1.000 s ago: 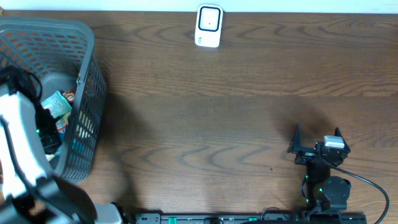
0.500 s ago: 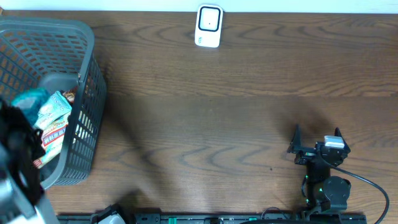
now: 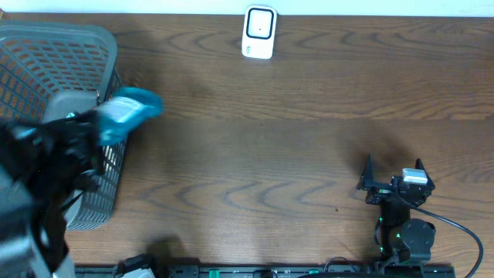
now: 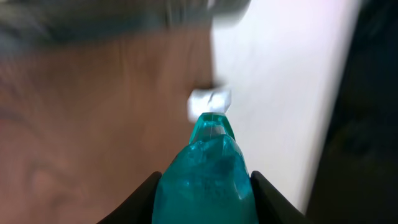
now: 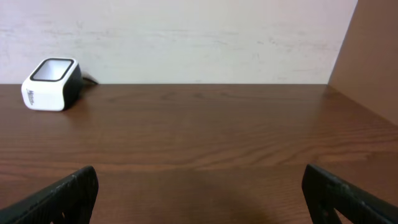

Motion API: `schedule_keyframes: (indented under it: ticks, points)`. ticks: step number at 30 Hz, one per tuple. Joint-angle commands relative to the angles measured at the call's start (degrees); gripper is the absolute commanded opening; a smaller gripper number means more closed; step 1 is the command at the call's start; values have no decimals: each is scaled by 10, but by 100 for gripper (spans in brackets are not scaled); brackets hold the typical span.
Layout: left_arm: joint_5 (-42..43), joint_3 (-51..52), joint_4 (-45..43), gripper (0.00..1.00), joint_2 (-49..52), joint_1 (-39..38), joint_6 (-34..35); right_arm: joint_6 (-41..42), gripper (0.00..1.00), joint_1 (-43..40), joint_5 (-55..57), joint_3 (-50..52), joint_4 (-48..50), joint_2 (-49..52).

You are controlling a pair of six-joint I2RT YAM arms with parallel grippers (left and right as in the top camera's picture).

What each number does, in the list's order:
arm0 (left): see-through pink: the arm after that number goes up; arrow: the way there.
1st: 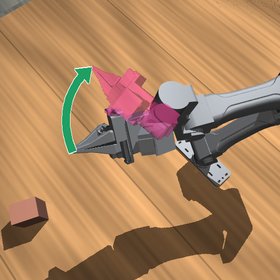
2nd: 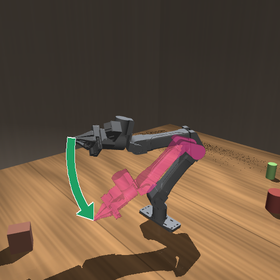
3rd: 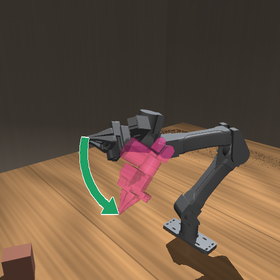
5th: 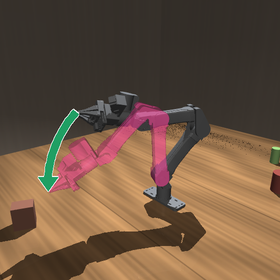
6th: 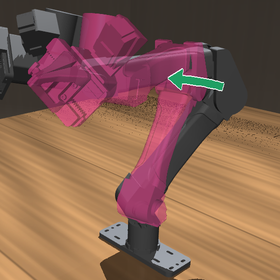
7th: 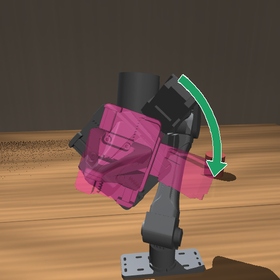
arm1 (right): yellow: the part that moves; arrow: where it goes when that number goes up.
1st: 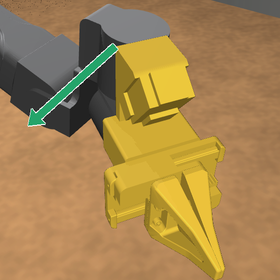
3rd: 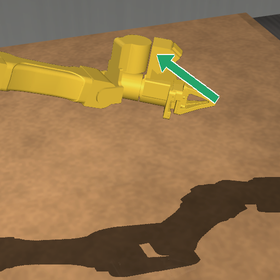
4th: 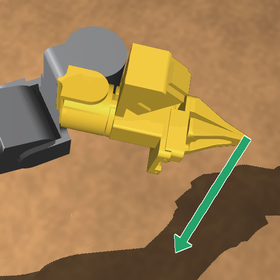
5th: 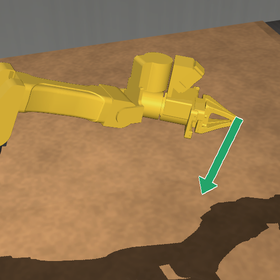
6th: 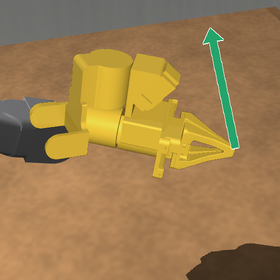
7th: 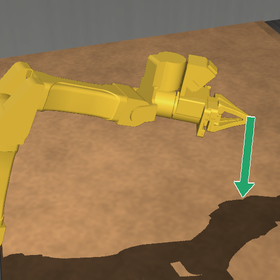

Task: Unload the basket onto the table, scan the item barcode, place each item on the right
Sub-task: 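Carry the bottle to the table centre and set it upright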

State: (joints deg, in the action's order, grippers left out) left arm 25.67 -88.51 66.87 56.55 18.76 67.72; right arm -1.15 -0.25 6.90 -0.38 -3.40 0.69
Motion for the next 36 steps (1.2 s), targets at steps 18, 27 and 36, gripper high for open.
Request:
schedule_keyframes:
  ticks: [18,27,36]
  points:
    - [-362,-1,-14,17,352,-473,-203,-9,99,3,0,1,-2,-3]
    - [-379,-1,-76,17,457,-482,-288,-9,99,3,0,1,-2,-3]
    - [-276,-1,-137,28,469,-487,-601,-9,99,3,0,1,-2,-3]
